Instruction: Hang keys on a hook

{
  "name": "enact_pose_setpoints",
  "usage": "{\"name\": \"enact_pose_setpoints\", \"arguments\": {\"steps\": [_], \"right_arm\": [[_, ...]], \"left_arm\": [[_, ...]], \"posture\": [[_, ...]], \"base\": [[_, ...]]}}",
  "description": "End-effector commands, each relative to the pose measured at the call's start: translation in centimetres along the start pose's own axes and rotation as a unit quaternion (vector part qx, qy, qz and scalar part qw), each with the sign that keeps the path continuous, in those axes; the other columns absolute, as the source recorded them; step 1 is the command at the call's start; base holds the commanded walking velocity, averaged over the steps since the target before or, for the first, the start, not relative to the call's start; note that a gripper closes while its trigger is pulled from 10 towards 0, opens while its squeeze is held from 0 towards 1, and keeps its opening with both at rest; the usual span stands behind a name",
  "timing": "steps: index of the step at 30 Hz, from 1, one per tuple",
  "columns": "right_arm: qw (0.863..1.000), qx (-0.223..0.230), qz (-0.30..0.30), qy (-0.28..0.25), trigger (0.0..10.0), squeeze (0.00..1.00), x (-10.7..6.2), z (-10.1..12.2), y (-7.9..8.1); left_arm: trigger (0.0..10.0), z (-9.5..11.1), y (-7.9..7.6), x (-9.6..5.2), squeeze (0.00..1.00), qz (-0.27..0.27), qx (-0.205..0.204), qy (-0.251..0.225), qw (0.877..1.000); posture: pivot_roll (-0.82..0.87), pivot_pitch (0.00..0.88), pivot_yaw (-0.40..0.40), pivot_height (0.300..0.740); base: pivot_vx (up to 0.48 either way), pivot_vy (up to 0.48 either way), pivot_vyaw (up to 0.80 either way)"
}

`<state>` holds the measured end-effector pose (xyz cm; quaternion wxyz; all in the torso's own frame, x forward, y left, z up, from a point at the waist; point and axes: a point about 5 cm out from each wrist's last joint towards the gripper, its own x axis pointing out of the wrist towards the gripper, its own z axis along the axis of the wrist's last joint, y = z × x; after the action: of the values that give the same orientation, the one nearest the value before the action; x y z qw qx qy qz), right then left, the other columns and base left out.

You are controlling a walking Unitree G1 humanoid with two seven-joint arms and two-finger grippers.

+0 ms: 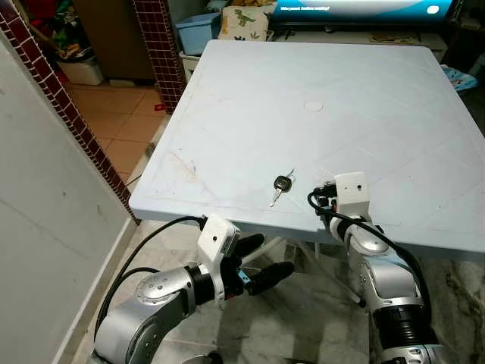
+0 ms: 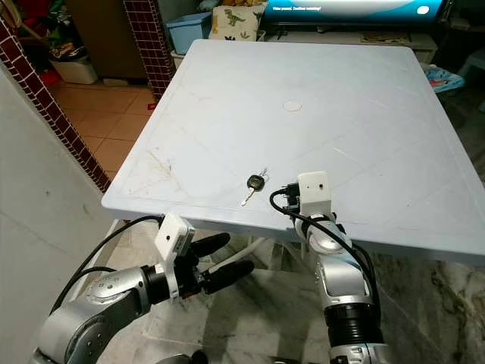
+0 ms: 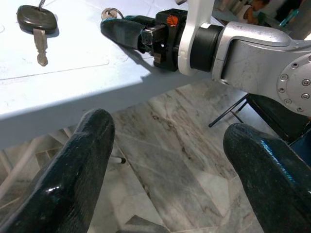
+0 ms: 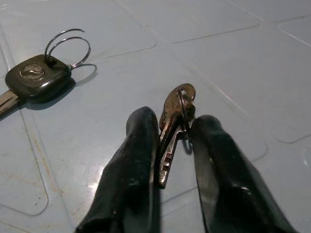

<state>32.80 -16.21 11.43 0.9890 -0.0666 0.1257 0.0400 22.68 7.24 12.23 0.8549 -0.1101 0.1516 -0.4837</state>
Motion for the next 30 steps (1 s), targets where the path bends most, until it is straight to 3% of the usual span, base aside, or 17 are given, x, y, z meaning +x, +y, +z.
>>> {"name": "enact_pose_setpoints", "arguments": {"steps": [1, 18, 22, 24, 29, 30], "right_arm": [[1.0, 0.002, 0.009, 0.01, 0.0, 0.0, 0.0, -0.7, 0.6], [1.0, -0.015, -0.004, -0.004, 0.0, 0.0, 0.1, -0.3, 0.4], [0.993, -0.085, -0.05, -0.058, 0.0, 0.0, -0.1, 1.3, -0.4], [0.983, -0.142, -0.072, -0.095, 0.0, 0.0, -0.3, 2.4, -0.7], [0.967, -0.203, -0.095, -0.121, 0.0, 0.0, -0.6, 3.1, -0.9], [0.962, -0.219, -0.102, -0.124, 1.6, 0.0, -0.7, 3.2, -1.0]], "left_arm": [[10.0, 0.2, -0.2, -0.1, 0.0, 0.0, 0.008, 0.0, 1.0], [10.0, 0.2, 0.0, -0.2, 0.0, 0.004, 0.018, 0.004, 1.0], [10.0, 0.5, 0.4, -0.3, 0.0, 0.02, 0.026, -0.005, 0.999], [10.0, 0.4, 0.5, -0.3, 0.0, 0.025, 0.03, -0.004, 0.999], [10.0, 0.4, 0.5, -0.2, 0.0, 0.023, 0.031, -0.005, 0.999], [10.0, 0.4, 0.5, -0.2, 0.0, 0.023, 0.031, -0.005, 0.999]], "posture": [[-0.05, 0.124, 0.054, 0.74], [-0.04, 0.123, 0.056, 0.74], [-0.05, 0.12, 0.059, 0.74], [-0.05, 0.12, 0.059, 0.74], [-0.05, 0.12, 0.06, 0.74], [-0.05, 0.12, 0.06, 0.74]], "base": [[0.0, 0.0, 0.0], [0.0, 0.0, 0.0], [0.0, 0.0, 0.0], [0.0, 0.0, 0.0], [0.0, 0.0, 0.0], [0.0, 0.0, 0.0]]}}
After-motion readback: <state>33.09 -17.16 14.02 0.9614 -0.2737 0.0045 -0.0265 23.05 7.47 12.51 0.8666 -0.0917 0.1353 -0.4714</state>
